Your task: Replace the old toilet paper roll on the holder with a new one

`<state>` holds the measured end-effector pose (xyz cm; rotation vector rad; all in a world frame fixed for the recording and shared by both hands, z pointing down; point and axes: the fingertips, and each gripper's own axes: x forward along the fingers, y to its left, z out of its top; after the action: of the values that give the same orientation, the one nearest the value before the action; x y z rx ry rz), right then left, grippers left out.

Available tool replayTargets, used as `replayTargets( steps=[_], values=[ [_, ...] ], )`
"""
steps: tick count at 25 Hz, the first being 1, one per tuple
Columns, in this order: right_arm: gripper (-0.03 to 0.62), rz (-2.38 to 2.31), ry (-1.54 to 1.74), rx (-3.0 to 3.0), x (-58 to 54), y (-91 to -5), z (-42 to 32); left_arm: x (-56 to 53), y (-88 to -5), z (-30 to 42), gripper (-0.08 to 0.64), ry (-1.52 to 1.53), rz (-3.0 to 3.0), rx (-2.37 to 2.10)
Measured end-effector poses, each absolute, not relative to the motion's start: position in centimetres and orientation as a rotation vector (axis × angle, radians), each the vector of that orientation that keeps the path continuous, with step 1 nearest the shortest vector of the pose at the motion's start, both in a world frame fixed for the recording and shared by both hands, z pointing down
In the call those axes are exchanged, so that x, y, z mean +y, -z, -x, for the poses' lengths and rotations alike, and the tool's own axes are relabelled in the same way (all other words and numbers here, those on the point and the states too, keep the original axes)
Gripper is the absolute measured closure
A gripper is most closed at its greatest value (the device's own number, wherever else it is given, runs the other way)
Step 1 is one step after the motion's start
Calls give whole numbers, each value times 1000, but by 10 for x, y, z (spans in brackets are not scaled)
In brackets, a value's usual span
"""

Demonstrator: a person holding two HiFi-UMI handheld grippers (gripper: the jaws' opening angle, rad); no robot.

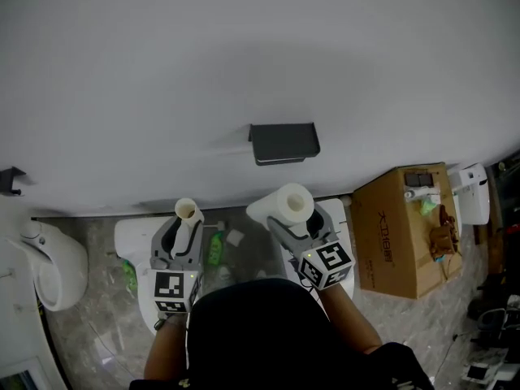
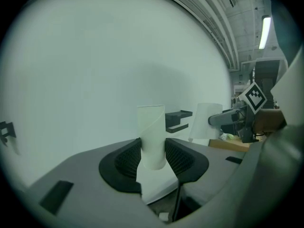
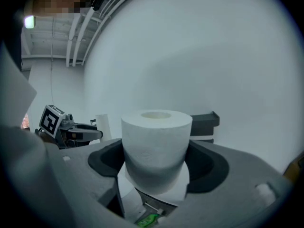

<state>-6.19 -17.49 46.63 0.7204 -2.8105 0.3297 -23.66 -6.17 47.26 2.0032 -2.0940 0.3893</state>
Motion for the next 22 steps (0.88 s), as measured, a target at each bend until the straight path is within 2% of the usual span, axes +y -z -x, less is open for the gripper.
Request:
replayTargets(
  steps=[13,22],
  values=[
    [215,-690,4,-2875,-256,-387,122,-43,-469,257,387,-352,-1891,-2192],
    [215,-846,34,-2762,-326,-402,121,-37,-473,267,387,-352,-1817,-2228]
  ],
)
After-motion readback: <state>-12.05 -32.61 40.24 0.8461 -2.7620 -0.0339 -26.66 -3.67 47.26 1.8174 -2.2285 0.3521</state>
